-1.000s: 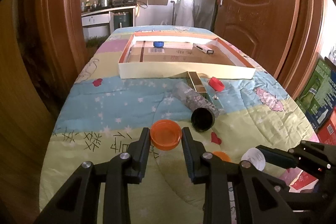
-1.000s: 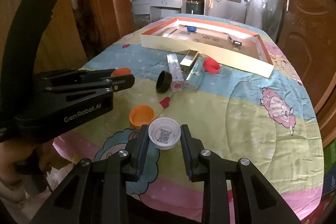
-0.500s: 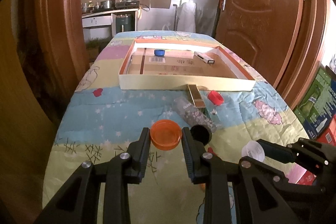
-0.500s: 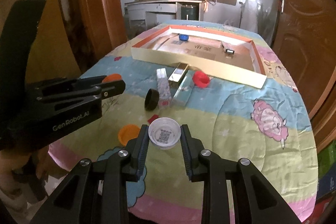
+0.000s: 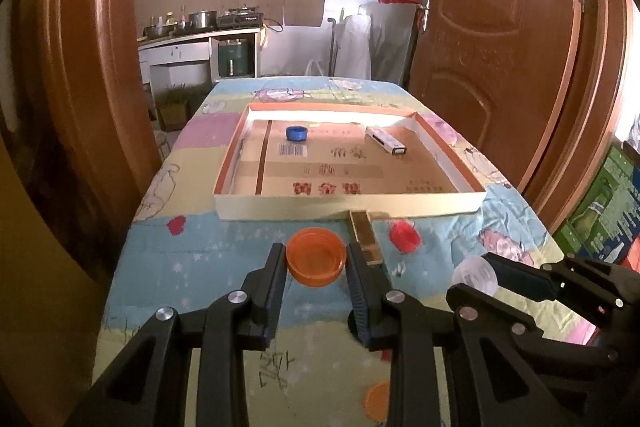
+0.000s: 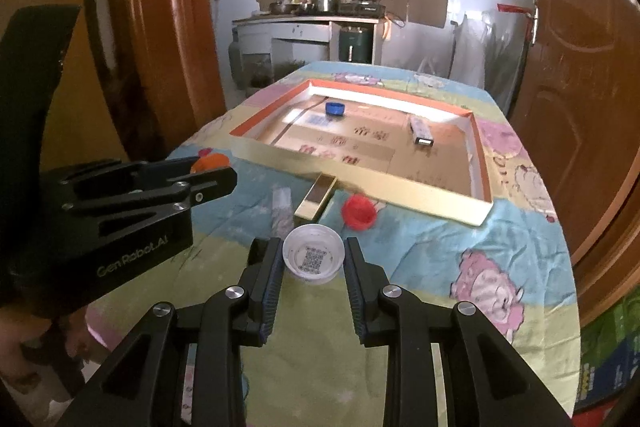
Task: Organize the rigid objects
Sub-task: 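Carry the orange cap and white cap over the cardboard tray with both tools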
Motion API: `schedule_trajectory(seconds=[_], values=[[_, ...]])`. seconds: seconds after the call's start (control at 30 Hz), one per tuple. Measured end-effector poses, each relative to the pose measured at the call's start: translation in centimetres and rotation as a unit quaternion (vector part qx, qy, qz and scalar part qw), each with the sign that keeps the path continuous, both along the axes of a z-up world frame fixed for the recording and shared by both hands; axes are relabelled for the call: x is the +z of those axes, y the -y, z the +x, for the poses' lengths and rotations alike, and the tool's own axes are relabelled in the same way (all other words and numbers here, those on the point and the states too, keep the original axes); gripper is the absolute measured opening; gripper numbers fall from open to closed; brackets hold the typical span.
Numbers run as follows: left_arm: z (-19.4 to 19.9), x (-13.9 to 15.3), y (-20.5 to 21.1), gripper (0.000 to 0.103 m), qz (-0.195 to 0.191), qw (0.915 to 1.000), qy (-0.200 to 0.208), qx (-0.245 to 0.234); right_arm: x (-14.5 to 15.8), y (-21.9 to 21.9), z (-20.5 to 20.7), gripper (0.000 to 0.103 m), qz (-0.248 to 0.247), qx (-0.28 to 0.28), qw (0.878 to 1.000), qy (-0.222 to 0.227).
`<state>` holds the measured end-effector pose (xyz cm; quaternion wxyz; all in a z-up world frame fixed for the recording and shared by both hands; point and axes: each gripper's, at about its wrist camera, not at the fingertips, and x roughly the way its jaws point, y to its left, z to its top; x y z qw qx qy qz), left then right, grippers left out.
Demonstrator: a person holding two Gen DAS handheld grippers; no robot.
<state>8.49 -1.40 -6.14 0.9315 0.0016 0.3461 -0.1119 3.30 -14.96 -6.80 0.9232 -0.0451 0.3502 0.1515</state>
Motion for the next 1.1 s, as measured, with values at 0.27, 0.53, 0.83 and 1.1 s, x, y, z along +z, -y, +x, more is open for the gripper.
schedule_trajectory(seconds=[0.27,0.53,0.83,1.1], values=[[1.6,1.0,0.6,0.031,-0.003,1.0000,0.002,0.008,0.8,1.1,2.0,0.030,0.005,-0.009,1.000,0.003],[3.3,1.9,1.1,0.031,0.004,0.9999,0.007,0.015,1.6,1.9,3.7,0.030,-0.002,-0.015,1.000,0.011],[5.8,2.3,1.5,0.031,0.011,0.9996,0.001,0.025,2.1,2.8,6.1,0.030,-0.002,-0.022,1.000,0.010],[7.9,2.6,1.8,0.031,0.015,0.9995,-0.007,0.025,2.5,3.3,8.3,0.030,0.003,-0.026,1.000,0.004]])
